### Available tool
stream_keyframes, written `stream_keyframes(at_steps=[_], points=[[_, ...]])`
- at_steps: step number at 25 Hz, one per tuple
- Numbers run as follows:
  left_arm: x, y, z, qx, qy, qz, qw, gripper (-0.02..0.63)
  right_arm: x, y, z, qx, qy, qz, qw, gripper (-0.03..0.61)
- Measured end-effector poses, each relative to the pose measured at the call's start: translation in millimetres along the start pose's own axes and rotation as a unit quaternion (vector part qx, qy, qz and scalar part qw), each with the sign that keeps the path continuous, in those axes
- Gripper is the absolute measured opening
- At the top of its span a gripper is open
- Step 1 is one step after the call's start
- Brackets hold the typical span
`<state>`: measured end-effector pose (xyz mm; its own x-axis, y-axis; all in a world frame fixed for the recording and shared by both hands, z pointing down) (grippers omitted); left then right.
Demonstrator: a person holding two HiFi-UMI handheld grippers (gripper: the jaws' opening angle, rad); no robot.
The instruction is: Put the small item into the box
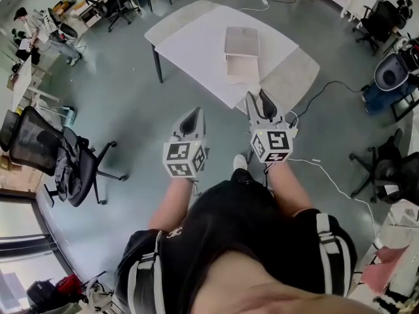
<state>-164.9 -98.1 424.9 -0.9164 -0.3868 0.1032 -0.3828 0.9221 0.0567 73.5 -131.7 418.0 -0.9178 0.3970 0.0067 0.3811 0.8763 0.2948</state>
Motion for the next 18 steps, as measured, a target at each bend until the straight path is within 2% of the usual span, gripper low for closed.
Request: stream_keyframes(at_steps=[11,18], points=[[21.7,-118.4,3.0,0.015,0.005,0.002,0.9999,0.012,-64.2,-97.7,-31.4,0.026,-0.007,0.019,0.999,0.130],[17.4,-197.0,-4.0,0.024,0.012,-0.001,0.9996,0.012,-119.4,-146.6,-59.2,0.054,-0.017,0.026,0.998,0.130]])
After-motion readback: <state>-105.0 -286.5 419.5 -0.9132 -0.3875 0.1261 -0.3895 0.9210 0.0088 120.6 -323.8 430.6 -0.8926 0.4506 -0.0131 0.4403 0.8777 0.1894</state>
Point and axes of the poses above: the fingertips, and each gripper's own axes: y backward along the fingers, x to its left, z out of its top, the point moved 10 cm from there along y, backward along the fingers, and after that the axes turned 10 degrees about -x, right-handed, at the moved point
